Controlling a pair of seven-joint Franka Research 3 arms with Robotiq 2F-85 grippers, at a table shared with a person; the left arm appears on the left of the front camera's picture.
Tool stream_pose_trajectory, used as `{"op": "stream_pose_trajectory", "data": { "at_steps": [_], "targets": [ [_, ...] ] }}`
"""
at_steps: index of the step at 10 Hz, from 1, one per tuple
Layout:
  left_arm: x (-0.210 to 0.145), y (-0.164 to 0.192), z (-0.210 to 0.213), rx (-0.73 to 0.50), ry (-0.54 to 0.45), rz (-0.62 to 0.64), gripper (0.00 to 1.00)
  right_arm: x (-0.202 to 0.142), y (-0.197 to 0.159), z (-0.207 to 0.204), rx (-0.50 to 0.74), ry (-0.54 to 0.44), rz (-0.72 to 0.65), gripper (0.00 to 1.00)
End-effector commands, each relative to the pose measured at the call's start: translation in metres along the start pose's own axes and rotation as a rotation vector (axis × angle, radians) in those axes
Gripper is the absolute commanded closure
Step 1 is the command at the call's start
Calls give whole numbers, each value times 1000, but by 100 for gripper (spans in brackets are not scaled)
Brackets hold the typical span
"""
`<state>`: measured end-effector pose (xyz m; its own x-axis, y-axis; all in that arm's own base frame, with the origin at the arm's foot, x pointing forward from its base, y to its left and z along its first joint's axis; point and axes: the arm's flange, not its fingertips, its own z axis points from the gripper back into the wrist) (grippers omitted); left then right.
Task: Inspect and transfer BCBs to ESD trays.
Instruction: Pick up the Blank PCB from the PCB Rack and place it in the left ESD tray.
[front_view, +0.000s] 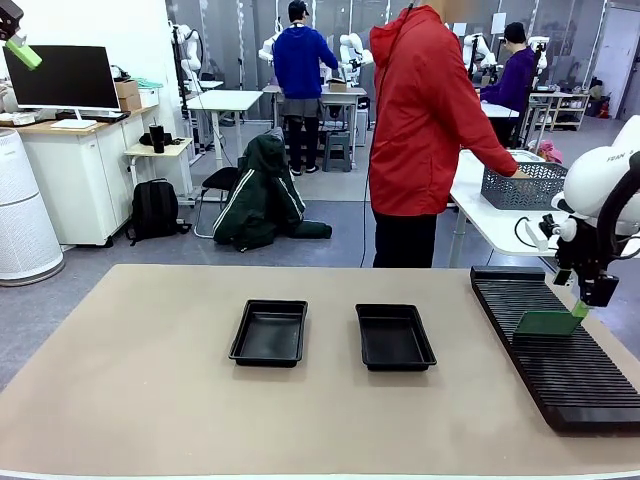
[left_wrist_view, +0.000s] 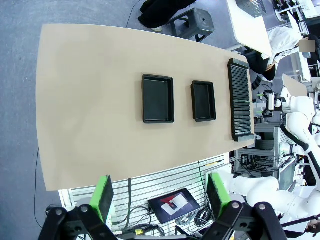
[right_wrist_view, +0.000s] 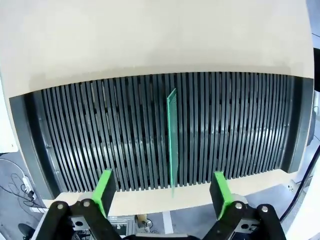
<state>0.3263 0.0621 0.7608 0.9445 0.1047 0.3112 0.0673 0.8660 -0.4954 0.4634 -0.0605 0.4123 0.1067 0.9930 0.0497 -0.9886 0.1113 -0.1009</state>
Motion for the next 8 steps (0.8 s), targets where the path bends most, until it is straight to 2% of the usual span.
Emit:
{"op": "stream_pose_trajectory", "data": {
  "at_steps": [1, 7, 8],
  "targets": [
    [-1, 1, 0, -1, 0, 0, 0, -6, 7, -14, -39, -41, 22, 0],
    [-1, 1, 0, -1, 0, 0, 0, -14, 17, -39, -110, -84, 18, 0],
    [-1, 1, 0, -1, 0, 0, 0, -15, 16, -43, -113, -89, 9, 5]
  ]
}}
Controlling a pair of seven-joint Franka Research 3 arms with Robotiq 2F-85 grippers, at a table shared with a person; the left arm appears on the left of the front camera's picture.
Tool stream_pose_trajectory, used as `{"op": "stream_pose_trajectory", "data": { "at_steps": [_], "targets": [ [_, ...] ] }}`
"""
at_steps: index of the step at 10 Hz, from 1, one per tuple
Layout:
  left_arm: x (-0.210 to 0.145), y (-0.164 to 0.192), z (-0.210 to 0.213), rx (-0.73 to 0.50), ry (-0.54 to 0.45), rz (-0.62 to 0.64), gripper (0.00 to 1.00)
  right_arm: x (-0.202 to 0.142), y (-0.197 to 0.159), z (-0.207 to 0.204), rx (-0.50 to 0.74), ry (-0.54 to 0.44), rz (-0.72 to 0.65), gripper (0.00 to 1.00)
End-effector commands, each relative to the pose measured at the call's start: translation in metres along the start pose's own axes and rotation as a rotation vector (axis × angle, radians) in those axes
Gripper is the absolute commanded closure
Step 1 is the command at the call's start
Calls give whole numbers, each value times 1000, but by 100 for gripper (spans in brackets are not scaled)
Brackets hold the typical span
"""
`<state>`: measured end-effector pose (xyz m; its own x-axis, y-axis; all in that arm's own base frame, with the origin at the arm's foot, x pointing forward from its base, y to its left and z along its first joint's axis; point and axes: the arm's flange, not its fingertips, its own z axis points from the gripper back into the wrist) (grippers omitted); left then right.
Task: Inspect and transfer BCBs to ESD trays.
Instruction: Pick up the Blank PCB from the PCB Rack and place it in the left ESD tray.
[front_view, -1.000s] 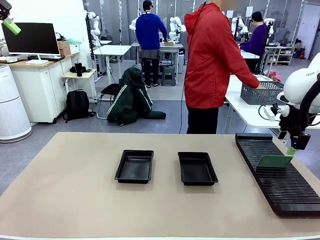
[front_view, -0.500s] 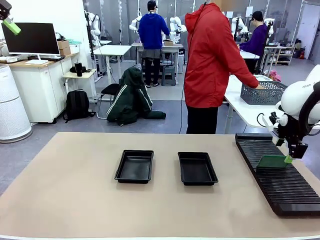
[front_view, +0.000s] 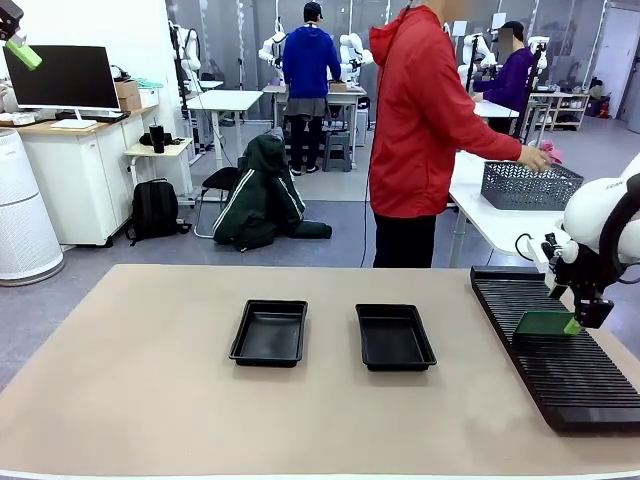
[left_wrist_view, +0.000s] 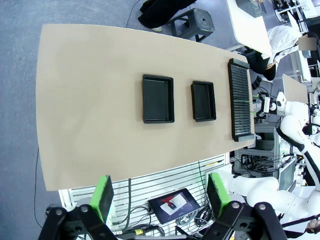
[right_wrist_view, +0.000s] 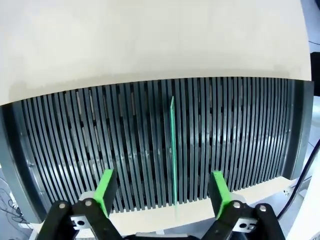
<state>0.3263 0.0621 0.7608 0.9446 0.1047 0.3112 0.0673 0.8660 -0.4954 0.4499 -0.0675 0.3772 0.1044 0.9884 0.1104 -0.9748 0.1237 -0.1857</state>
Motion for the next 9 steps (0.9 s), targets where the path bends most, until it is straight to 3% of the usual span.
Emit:
{"op": "stream_pose_trajectory", "data": {
  "at_steps": [1, 9],
  "targets": [
    [-1, 1, 0, -1, 0, 0, 0, -6, 0, -13, -23, -37, 15, 9],
    [-1, 1, 0, -1, 0, 0, 0, -7, -3, -15, -13, -22, 1, 50]
  ]
}}
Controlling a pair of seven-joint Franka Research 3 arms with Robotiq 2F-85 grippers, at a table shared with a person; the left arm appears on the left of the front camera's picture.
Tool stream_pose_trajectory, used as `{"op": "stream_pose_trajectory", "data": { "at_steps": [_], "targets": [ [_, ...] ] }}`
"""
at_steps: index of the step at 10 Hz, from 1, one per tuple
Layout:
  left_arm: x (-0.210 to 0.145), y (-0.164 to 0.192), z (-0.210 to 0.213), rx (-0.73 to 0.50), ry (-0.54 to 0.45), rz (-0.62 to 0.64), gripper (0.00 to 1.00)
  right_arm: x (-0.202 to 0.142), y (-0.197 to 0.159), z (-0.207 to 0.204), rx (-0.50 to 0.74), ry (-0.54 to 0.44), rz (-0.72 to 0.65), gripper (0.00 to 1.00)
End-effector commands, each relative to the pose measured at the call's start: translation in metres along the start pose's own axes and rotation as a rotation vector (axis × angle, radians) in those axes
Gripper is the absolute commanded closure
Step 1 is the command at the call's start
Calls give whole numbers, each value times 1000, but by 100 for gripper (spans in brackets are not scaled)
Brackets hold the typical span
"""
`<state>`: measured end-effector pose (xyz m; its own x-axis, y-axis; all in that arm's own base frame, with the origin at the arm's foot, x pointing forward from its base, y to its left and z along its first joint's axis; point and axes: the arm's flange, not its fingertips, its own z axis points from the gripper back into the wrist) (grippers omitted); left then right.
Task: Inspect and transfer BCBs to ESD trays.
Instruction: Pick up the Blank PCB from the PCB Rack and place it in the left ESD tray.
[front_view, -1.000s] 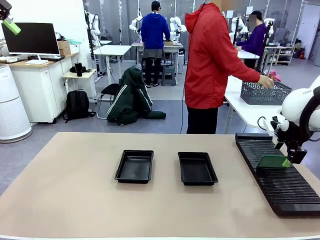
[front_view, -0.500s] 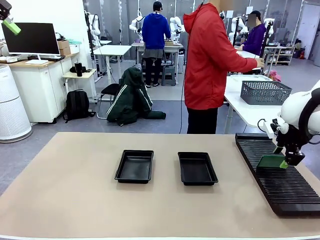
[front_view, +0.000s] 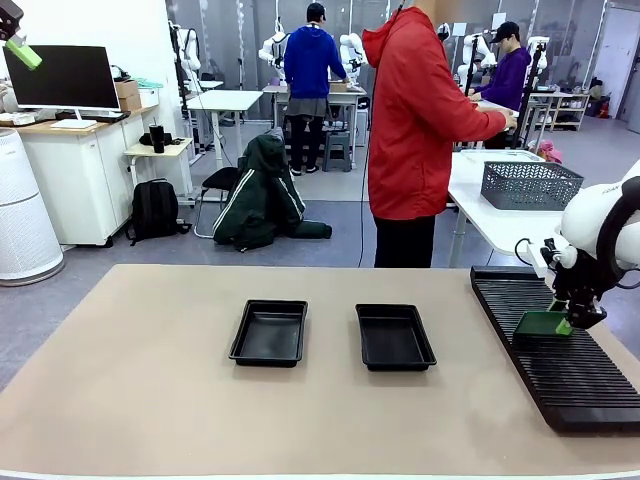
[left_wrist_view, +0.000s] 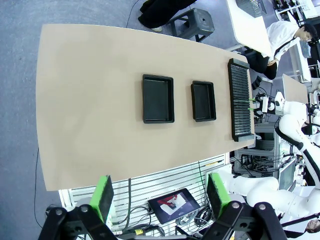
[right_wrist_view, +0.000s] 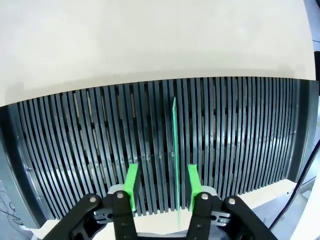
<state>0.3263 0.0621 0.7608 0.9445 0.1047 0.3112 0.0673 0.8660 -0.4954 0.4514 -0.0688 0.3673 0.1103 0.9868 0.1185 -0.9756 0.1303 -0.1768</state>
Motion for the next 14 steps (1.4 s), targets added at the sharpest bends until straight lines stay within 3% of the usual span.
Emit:
{"op": "stream_pose_trajectory", "data": {
  "at_steps": [1, 10, 14],
  "targets": [
    [-1, 1, 0, -1, 0, 0, 0, -5, -4, -5, -22, -19, 8, 56],
    [-1, 1, 0, -1, 0, 0, 0, -4, -11, -4, 3, 12, -8, 100],
    [-1, 1, 0, -1, 0, 0, 0, -4, -12, -1, 9, 2, -32, 100]
  ]
}}
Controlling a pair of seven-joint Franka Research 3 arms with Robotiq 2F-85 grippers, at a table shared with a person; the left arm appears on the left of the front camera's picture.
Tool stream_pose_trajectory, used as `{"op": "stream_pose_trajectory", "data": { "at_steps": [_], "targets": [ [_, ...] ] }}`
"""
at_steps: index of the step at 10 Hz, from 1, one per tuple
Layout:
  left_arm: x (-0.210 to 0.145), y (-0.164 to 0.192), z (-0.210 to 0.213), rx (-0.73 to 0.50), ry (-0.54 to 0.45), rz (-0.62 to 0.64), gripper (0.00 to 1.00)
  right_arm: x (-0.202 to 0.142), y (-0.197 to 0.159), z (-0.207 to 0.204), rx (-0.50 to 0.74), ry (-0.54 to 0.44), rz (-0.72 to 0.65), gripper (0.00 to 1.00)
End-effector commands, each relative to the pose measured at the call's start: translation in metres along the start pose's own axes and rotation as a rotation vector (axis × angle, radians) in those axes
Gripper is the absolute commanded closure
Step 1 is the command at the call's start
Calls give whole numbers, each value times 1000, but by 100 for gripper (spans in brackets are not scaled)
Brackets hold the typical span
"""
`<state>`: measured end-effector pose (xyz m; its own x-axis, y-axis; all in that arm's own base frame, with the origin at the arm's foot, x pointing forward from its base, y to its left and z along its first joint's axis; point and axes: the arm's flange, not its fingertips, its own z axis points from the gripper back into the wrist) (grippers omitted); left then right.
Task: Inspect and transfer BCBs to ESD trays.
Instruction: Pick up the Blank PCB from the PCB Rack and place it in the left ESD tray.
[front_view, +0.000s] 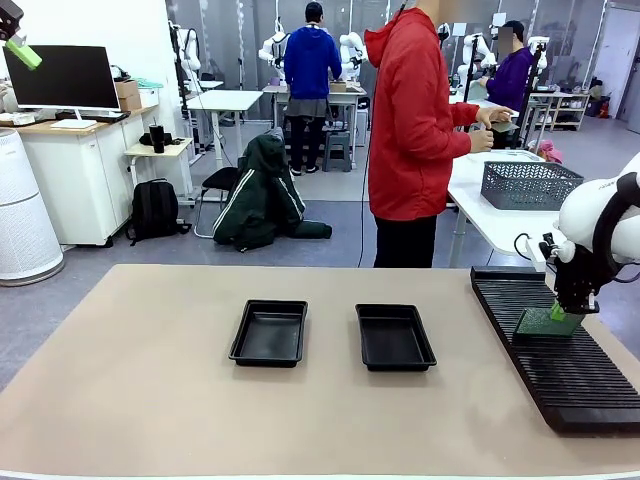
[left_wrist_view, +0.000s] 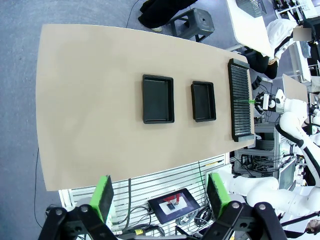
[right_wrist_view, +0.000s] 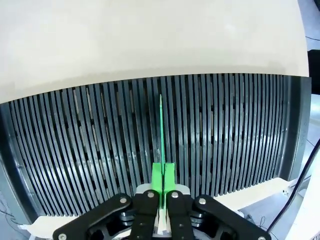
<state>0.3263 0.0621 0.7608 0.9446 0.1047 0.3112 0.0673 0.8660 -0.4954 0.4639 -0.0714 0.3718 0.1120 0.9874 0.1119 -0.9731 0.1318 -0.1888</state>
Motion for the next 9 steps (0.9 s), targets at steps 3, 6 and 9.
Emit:
{"op": "stream_pose_trajectory", "data": {
  "at_steps": [3, 6, 9],
  "targets": [
    [-1, 1, 0, -1, 0, 0, 0, -3, 2, 37, 1, -10, -57, 100],
    [-1, 1, 0, -1, 0, 0, 0, 12, -5, 116, -27, 67, -93, 100],
    [-1, 1, 0, -1, 0, 0, 0, 25, -23, 185, -33, 83, -159, 100]
  ]
}}
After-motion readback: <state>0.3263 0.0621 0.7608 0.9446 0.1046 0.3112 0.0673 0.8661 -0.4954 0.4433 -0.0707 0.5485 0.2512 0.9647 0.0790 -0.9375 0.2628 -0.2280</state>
